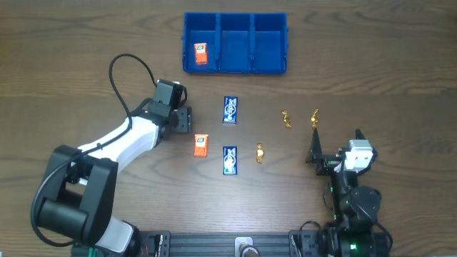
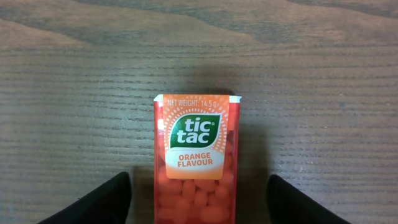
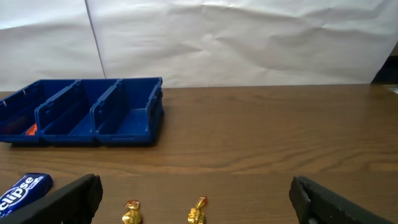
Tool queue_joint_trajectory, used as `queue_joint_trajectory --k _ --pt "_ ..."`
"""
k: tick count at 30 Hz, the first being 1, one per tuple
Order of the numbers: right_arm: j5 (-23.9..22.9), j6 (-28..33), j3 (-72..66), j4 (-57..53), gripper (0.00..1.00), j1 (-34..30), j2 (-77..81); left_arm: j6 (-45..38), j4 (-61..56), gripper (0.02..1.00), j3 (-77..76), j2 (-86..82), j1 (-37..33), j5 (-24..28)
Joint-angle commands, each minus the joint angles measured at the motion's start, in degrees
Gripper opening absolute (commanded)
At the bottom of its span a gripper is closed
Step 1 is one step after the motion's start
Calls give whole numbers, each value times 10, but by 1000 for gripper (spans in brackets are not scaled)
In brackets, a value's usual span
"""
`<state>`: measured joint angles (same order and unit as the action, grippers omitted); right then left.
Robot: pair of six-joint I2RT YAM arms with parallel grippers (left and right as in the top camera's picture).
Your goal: Sort Candies Into Trays
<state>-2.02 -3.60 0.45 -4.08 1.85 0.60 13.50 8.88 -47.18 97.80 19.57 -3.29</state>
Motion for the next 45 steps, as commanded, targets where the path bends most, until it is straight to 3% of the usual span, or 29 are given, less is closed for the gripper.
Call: queue_joint_trajectory --k 1,9,25,33,40,45 --pt "2 5 0 -5 998 3 -4 3 -1 619 -3 15 -10 0" --pt "2 5 0 -5 998 3 -4 5 -2 391 -3 15 -16 4" --pt "2 5 0 -5 998 3 -4 9 39 264 -66 -56 -6 4" --pt "2 5 0 -5 998 3 -4 1 135 279 -305 -73 30 -76" --pt "2 5 0 -5 998 3 -4 -19 259 294 -590 118 28 -87" --pt "2 5 0 -5 998 3 -4 -17 297 308 -690 242 28 -56"
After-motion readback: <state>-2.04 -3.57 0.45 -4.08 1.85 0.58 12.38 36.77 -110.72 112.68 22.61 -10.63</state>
